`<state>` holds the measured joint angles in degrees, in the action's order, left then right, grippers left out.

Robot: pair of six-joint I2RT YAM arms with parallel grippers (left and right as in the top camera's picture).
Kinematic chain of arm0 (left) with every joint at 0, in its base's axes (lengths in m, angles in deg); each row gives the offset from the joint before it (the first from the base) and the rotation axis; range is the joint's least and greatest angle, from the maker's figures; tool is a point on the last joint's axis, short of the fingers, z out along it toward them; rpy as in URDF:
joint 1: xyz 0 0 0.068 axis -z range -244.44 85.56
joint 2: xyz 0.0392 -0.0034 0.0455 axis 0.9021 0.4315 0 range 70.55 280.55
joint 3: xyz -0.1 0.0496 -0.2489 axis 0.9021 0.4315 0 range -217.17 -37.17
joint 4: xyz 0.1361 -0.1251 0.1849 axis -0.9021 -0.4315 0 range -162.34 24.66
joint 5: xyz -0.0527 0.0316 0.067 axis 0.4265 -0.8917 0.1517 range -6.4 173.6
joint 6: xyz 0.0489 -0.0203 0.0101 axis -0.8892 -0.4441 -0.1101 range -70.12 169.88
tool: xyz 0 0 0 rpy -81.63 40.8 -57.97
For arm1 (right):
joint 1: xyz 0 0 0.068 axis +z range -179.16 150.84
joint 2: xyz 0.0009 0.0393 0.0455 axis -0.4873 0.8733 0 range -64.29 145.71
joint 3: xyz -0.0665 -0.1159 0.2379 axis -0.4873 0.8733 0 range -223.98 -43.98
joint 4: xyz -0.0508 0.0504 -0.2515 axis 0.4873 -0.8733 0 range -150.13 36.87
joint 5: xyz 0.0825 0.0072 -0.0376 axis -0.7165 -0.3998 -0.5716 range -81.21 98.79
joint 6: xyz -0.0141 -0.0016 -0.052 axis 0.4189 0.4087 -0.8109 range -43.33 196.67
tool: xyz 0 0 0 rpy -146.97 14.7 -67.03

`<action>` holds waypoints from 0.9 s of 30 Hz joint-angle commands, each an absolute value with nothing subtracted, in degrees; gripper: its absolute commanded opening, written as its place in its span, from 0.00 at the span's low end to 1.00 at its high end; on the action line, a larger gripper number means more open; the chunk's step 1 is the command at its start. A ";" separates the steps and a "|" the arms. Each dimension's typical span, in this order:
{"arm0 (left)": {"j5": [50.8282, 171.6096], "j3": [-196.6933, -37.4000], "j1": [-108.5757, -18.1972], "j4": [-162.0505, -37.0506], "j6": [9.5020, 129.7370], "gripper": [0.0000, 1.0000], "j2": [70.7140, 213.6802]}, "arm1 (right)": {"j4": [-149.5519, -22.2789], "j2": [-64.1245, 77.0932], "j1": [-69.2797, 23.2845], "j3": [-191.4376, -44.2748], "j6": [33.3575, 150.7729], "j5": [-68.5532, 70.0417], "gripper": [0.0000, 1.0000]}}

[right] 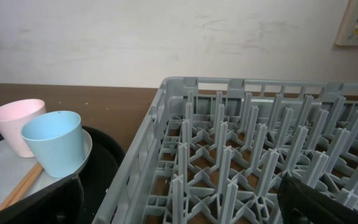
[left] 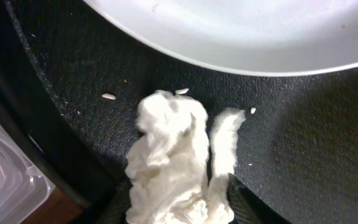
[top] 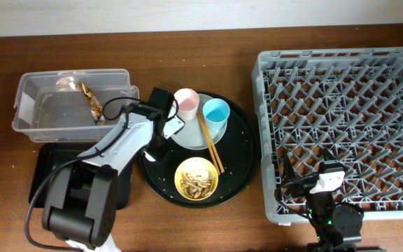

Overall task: Sort waste into correct bins and load items into the dishwasher rack
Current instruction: 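Grasp the white tissue and drop it into the clear bin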

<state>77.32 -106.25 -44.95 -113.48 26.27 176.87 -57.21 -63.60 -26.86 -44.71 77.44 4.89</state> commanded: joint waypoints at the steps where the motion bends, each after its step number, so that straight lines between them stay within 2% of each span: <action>1: 78.96 -105.51 -45.21 -113.42 25.79 0.34 177.27 | -57.27 -63.93 -26.55 -44.30 77.09 4.80 0.98; 6: 79.74 -105.51 -45.21 -113.57 25.79 0.23 177.27 | -57.27 -63.93 -26.55 -44.30 77.09 4.80 0.98; 9: 79.74 -105.64 -45.21 -114.16 25.96 0.02 177.14 | -57.27 -63.93 -26.55 -44.30 77.09 4.80 0.98; 10: 79.74 -105.81 -45.21 -114.34 26.55 0.01 177.00 | -57.27 -63.93 -26.55 -44.30 77.09 4.80 0.98; 20: 79.44 -112.50 -45.52 -116.28 34.40 0.01 165.97 | -57.27 -63.93 -26.55 -44.30 77.09 4.80 0.98; 27: 73.06 -113.96 -52.64 -110.91 46.88 0.03 159.32 | -57.27 -63.93 -26.55 -44.30 77.09 4.80 0.98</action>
<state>76.68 -113.16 -48.40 -112.63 37.94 161.09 -57.23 -63.60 -26.86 -44.71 77.44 4.89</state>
